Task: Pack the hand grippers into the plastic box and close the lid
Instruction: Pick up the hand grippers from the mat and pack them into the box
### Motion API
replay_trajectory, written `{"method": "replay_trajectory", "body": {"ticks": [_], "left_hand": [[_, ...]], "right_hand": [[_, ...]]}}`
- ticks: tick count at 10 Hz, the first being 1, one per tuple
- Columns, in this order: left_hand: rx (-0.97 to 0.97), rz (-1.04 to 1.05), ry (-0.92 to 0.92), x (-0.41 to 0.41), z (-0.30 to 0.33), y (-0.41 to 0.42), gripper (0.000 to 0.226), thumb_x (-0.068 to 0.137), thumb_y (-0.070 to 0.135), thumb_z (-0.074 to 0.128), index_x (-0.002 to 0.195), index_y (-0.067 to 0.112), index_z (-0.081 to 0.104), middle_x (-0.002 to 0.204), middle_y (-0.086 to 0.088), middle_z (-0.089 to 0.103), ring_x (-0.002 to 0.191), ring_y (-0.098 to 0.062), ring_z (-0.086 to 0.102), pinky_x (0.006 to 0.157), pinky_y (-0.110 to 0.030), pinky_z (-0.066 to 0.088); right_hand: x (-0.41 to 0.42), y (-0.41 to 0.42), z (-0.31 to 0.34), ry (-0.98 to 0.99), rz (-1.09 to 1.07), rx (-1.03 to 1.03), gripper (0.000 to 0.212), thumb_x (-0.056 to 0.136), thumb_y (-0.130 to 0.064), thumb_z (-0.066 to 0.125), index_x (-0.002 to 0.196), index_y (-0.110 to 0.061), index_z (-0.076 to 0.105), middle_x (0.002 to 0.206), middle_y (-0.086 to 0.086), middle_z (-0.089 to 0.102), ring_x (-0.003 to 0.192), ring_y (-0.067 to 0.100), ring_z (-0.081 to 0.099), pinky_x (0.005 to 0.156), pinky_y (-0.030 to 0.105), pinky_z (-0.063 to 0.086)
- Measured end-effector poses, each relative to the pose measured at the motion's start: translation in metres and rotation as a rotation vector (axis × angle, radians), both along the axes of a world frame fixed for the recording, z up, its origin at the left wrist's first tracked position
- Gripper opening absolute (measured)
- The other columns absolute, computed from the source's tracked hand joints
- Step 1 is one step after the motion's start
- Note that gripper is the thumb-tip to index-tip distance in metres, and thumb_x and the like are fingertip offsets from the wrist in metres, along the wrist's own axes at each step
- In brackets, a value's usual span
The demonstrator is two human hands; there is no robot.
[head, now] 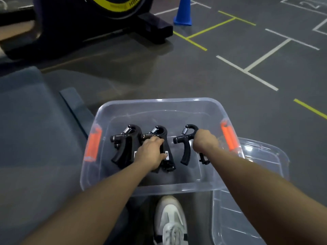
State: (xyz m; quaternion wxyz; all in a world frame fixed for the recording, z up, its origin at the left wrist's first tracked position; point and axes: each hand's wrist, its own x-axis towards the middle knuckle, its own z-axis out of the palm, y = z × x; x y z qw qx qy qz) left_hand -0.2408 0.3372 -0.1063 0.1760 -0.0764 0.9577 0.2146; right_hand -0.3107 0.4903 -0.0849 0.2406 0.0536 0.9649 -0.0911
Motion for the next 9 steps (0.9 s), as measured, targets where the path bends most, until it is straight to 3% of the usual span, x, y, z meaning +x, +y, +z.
{"method": "replay_trajectory", "body": {"ticks": [2,5,7,8,9], "left_hand": [[-0.004,-0.036,-0.045,-0.021,-0.016,-0.009,0.078,0.085,0.044,0.061,0.149,0.021,0.022,0.158,0.005,0.017,0.146,-0.018,0.016,0.117,-0.034,0.019],[0.016,-0.059,-0.036,-0.028,-0.023,-0.017,0.086,0.078,0.049,0.067,0.148,0.024,0.024,0.157,0.011,0.02,0.144,-0.016,0.016,0.117,-0.036,0.025],[0.03,-0.062,-0.059,-0.026,-0.022,-0.017,0.085,0.08,0.048,0.064,0.149,0.025,0.02,0.158,0.011,0.016,0.146,-0.016,0.013,0.118,-0.037,0.022],[0.023,-0.067,-0.08,-0.026,-0.017,-0.019,0.081,0.084,0.045,0.062,0.149,0.023,0.021,0.159,0.008,0.014,0.146,-0.018,0.015,0.118,-0.037,0.022],[0.02,-0.017,-0.027,-0.022,-0.005,-0.028,0.07,0.084,0.039,0.063,0.144,0.02,0.032,0.153,0.005,0.028,0.14,-0.02,0.03,0.112,-0.04,0.033]], "right_hand": [[-0.018,-0.004,-0.042,-0.087,-0.005,-0.015,0.035,0.089,0.0,0.047,0.123,-0.002,0.056,0.128,0.014,0.059,0.121,0.032,0.057,0.095,0.033,0.047],[-0.026,-0.011,-0.088,-0.151,-0.07,-0.194,0.036,0.099,-0.006,0.034,0.13,0.002,0.051,0.134,0.018,0.053,0.125,0.031,0.05,0.097,0.031,0.041],[-0.021,-0.009,-0.069,-0.137,-0.037,-0.197,0.035,0.096,-0.006,0.041,0.128,0.002,0.054,0.131,0.02,0.056,0.124,0.033,0.052,0.098,0.032,0.042],[-0.023,-0.015,-0.056,-0.069,-0.01,-0.21,0.031,0.089,-0.005,0.051,0.118,-0.003,0.061,0.121,0.018,0.064,0.116,0.034,0.058,0.094,0.032,0.047],[-0.026,-0.021,-0.029,-0.026,-0.029,-0.276,0.028,0.085,-0.004,0.059,0.114,-0.003,0.062,0.115,0.018,0.066,0.109,0.034,0.062,0.095,0.036,0.05]]}}
